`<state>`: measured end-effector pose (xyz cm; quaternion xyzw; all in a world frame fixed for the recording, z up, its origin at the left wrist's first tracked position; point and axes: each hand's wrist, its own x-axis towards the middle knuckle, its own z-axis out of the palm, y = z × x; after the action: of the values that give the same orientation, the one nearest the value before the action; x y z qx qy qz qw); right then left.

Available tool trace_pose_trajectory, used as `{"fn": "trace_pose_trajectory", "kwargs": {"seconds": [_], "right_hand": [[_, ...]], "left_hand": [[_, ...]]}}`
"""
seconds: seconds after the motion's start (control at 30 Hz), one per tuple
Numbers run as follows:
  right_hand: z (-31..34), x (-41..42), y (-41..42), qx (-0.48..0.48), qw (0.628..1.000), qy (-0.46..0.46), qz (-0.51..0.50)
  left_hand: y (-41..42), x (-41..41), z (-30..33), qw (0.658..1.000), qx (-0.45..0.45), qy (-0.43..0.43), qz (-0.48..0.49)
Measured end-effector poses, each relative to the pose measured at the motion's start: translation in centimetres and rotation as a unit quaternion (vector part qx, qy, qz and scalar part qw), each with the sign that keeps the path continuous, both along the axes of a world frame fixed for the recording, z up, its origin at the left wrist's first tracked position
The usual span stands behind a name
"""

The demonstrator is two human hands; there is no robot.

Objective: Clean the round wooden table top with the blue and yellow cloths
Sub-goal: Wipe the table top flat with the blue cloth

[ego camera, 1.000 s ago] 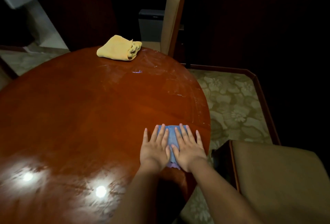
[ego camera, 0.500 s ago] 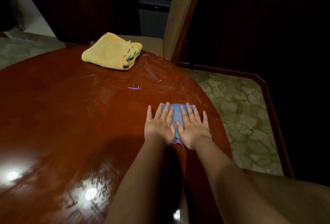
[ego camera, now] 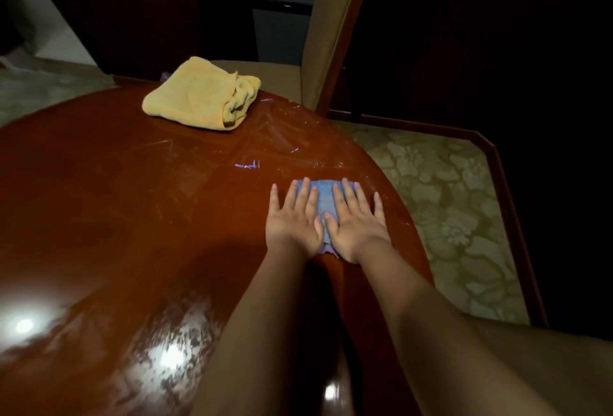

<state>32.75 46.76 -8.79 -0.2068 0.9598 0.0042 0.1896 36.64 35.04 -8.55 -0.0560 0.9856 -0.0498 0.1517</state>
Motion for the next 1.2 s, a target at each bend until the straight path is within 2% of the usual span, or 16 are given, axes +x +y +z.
{"fn": "trace_pose_trajectory", "kwargs": {"seconds": [0.43, 0.67, 0.9, 1.2], "right_hand": [[0.6, 18.7, 9.5, -0.003, 0.999, -0.018, -0.027], [0.5, 24.3, 13.0, -0.030, 0.997, -0.029, -0.067], [0.4, 21.5, 12.8, -0.027, 0.997, -0.032, -0.061], [0.0, 8.5, 9.7, -0.023, 0.994, -0.034, -0.099]], "left_hand": [[9.3, 17.8, 0.8, 0.998, -0.024, -0.027, -0.041], [13.0, 22.5, 1.3, 0.997, -0.021, -0.051, -0.054], [12.3, 20.0, 0.9, 0.997, -0.014, -0.042, -0.066], [9.2, 6.8, -0.1, 0.997, 0.022, 0.006, -0.077]]}}
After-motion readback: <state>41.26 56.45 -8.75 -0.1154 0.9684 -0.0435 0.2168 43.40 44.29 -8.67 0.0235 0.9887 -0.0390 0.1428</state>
